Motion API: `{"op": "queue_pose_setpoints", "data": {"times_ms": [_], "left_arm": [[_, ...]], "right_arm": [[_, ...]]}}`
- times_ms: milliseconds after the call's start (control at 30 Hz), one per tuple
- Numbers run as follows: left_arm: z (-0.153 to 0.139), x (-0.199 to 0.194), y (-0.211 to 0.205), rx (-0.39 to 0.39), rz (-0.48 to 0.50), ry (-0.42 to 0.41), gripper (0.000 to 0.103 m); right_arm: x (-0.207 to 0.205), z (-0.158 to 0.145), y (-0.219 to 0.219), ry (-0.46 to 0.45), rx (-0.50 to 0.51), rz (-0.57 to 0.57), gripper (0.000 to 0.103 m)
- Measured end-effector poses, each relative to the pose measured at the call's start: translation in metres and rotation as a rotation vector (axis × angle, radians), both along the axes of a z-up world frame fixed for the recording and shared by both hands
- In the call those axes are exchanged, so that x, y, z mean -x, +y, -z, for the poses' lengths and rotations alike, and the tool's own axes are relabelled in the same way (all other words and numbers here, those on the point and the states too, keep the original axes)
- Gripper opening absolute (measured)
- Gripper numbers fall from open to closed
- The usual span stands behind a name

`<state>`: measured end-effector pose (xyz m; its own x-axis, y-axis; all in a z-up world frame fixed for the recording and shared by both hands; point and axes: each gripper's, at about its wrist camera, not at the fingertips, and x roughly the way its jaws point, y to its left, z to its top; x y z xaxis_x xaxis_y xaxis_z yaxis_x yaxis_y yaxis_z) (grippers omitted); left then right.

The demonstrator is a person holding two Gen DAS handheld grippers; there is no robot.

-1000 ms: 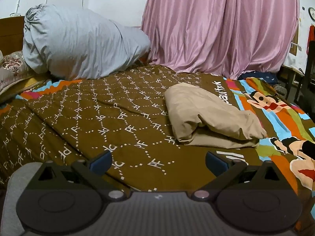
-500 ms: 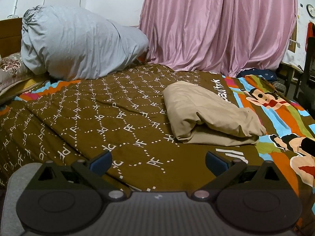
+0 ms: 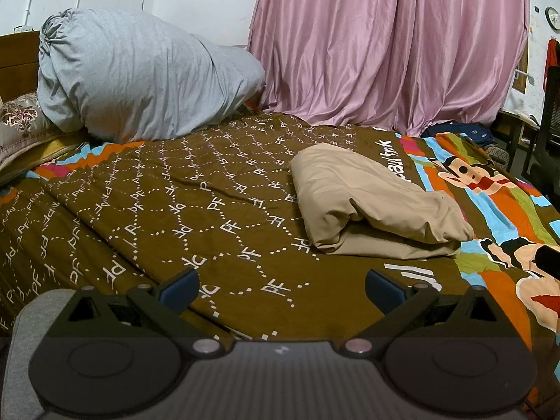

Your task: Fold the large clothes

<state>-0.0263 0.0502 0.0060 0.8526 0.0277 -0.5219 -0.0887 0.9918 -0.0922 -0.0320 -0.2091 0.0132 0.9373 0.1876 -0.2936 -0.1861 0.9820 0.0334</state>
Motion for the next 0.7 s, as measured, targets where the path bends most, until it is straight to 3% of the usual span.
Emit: {"op": "queue_pose_setpoints", "data": {"times_ms": [700], "left_arm": [[-0.0006,-0.0001,0.0001,-0.001,-0.001,0.002,0.102]], "right_arm": [[0.0012,0.0002,-0.0027,0.004,-0.001,0.0,0.102]]}}
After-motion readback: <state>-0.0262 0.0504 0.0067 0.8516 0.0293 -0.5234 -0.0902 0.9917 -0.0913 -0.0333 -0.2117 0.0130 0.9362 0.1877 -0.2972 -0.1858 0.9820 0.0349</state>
